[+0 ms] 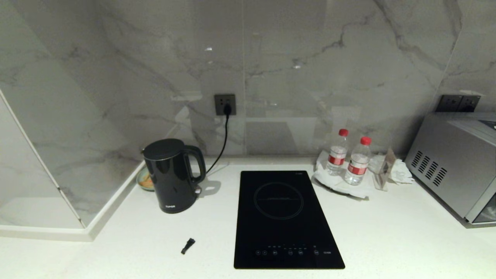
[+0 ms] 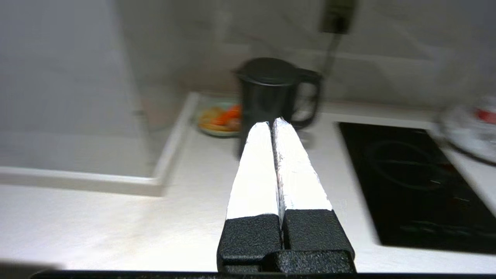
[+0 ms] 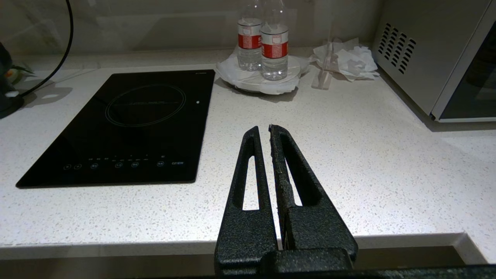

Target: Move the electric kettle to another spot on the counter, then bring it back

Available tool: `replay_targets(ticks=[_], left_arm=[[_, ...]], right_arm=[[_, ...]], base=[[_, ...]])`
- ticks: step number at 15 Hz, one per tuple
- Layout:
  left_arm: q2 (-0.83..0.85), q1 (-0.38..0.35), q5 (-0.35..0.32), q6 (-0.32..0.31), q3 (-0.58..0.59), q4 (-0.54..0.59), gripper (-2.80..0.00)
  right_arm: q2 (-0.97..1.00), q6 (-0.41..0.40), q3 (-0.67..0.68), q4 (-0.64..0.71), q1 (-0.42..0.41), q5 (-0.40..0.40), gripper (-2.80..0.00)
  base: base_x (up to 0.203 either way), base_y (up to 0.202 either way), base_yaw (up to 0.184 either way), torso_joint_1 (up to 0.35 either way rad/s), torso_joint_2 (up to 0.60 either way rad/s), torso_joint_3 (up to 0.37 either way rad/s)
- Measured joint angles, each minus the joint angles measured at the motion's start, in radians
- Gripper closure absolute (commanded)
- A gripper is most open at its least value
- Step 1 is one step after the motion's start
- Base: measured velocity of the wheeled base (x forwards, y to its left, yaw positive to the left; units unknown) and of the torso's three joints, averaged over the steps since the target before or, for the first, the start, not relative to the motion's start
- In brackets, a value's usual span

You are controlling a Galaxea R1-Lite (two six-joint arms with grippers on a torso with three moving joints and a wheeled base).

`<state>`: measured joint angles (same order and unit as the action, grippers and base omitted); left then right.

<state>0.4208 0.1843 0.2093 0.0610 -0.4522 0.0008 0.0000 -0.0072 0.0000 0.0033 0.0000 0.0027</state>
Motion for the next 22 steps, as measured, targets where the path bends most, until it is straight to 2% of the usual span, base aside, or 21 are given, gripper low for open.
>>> replay_targets(ticks=[2,3,6,8,10,11,13,17,20,22], left_arm=[[-0.078,-0.063,0.062,-0.100,0.018,0.009,0.00],[-0.101,-0.074,0.095,-0.117,0.031,-0.021,0.00],[-0.134,-0.084,0.108,-0.186,0.035,-0.036,0.00],[-0.142,-0.088,0.118,-0.194,0.012,-0.033,0.00],[-0.149,-0.134,0.113,-0.209,-0.006,-0.031,0.00],[-0.156,-0.171,0.091,-0.212,-0.003,-0.032,0.00],[-0.192,-0.206,-0.006,-0.212,0.026,-0.027,0.00],[-0.299,-0.194,-0.133,-0.211,0.142,0.034,0.00],[-0.381,-0.187,-0.228,-0.210,0.233,0.143,0.00],[-0.405,-0.186,-0.242,-0.209,0.303,0.157,0.00]], right_arm=[[0.000,0.000,0.000,0.000,0.000,0.000,0.00],[0.000,0.000,0.000,0.000,0.000,0.000,0.00],[0.000,0.000,0.000,0.000,0.000,0.000,0.00],[0.000,0.000,0.000,0.000,0.000,0.000,0.00],[0.000,0.000,0.000,0.000,0.000,0.000,0.00],[0.000,0.000,0.000,0.000,0.000,0.000,0.00],[0.000,0.000,0.000,0.000,0.000,0.000,0.00],[0.000,0.000,0.000,0.000,0.000,0.000,0.00],[0.000,0.000,0.000,0.000,0.000,0.000,0.00],[0.000,0.000,0.000,0.000,0.000,0.000,0.00]], base=[[0.000,0.000,0.000,0.000,0.00,0.000],[0.000,0.000,0.000,0.000,0.00,0.000],[0.000,0.000,0.000,0.000,0.00,0.000],[0.000,0.000,0.000,0.000,0.00,0.000],[0.000,0.000,0.000,0.000,0.00,0.000],[0.000,0.000,0.000,0.000,0.00,0.000],[0.000,0.000,0.000,0.000,0.00,0.000],[0.000,0.000,0.000,0.000,0.00,0.000],[0.000,0.000,0.000,0.000,0.00,0.000],[0.000,0.000,0.000,0.000,0.00,0.000]])
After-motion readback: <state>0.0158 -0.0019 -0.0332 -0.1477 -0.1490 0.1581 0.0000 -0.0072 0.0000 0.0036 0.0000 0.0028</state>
